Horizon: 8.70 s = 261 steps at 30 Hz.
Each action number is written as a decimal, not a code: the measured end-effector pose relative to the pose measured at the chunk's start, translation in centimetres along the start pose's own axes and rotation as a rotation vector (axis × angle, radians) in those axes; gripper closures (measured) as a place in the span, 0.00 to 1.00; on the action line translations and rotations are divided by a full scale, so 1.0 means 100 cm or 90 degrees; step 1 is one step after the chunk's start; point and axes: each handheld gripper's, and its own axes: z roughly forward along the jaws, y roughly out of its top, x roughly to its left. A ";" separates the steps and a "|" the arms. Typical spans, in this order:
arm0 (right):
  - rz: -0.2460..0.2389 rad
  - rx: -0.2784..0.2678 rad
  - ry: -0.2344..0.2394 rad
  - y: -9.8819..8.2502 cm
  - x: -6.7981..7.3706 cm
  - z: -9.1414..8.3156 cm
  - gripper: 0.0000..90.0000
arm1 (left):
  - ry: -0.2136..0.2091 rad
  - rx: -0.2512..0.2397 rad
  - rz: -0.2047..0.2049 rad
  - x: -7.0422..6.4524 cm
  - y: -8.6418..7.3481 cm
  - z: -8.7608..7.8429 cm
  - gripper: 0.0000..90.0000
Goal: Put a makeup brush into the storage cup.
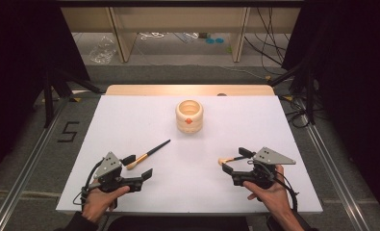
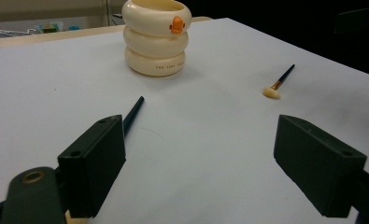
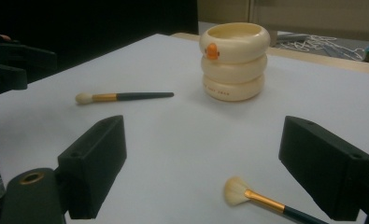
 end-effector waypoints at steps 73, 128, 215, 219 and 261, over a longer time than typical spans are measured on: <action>-0.021 0.016 0.010 -0.001 0.001 0.006 0.18 | -0.014 0.420 0.159 0.059 0.062 0.082 0.40; -0.013 0.042 0.033 -0.001 0.003 0.009 0.19 | -0.047 0.629 0.193 0.076 0.055 0.130 0.83; -0.530 0.144 0.112 0.020 0.085 0.081 0.52 | -0.254 0.647 0.352 -0.044 0.106 0.111 0.87; -0.569 0.157 0.108 0.019 0.089 0.085 0.57 | -0.262 0.648 0.349 -0.047 0.107 0.111 0.87; -0.735 0.208 0.107 0.014 0.096 0.094 0.88 | -0.290 0.668 0.342 -0.056 0.110 0.114 0.87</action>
